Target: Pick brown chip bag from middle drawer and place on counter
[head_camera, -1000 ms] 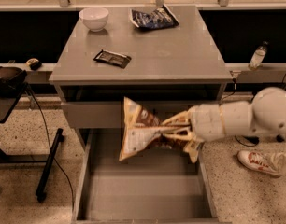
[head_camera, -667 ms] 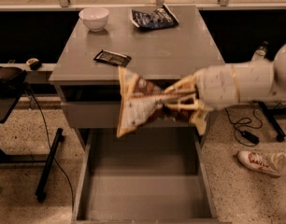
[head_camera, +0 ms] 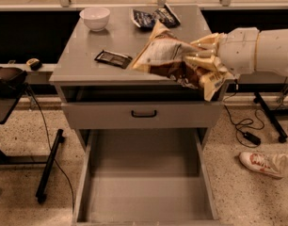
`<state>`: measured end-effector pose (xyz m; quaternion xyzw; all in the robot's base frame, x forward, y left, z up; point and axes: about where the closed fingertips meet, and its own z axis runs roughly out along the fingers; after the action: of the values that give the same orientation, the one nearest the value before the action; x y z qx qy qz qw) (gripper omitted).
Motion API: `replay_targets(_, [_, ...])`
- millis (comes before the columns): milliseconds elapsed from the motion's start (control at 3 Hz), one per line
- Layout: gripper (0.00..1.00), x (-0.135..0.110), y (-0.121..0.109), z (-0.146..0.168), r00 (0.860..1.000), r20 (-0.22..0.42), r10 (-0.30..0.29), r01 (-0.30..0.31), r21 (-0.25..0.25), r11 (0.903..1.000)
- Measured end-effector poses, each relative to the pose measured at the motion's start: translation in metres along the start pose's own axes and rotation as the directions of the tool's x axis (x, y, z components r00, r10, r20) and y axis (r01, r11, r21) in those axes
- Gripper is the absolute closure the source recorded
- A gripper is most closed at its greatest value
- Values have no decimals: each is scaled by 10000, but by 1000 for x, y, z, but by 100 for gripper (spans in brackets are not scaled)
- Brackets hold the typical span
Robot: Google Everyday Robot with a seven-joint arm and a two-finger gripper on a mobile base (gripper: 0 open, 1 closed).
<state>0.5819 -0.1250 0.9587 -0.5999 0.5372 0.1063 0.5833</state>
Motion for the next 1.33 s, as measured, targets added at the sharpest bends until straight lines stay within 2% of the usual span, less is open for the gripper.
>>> replay_targets(333, [100,26,-33,31,9881,-180,1525,-1492,1239,9810])
replay_targets(667, [100,47,-67,64,9778,-300,2074,-1941,2438,9502])
replay_targets(1000, [100,56,-122,76,9821,-557,1801,-1439,3960,9069])
replay_targets(1333, [82,56,-142,74,9847,-439,1687,-1290,4674,8746])
